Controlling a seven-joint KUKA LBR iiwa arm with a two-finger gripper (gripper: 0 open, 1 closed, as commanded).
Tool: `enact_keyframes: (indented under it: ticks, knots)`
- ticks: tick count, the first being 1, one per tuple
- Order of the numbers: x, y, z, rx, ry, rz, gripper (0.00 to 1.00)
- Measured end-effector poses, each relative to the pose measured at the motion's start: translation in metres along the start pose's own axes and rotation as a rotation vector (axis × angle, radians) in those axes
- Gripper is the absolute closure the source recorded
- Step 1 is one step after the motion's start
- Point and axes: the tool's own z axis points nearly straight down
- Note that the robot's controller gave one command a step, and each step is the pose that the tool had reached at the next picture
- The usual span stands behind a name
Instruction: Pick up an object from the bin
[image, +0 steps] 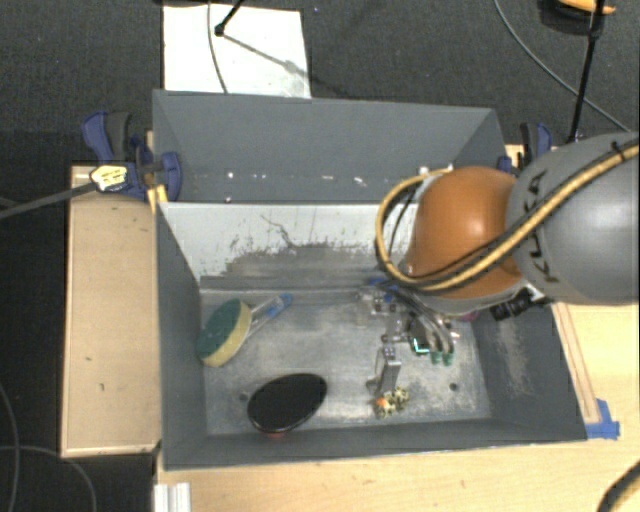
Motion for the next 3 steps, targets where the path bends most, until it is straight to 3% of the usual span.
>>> enact_keyframes:
  ticks: [1, 2, 3]
  knots:
    - [0.022, 0.106, 0.092, -0.003, -0.001, -0.093, 0.0]
    - [0.035, 0.173, 0.057, -0.003, -0.01, -0.342, 0.0]
    - [0.032, 0.165, 0.058, 0.001, -0.015, -0.762, 0.0]
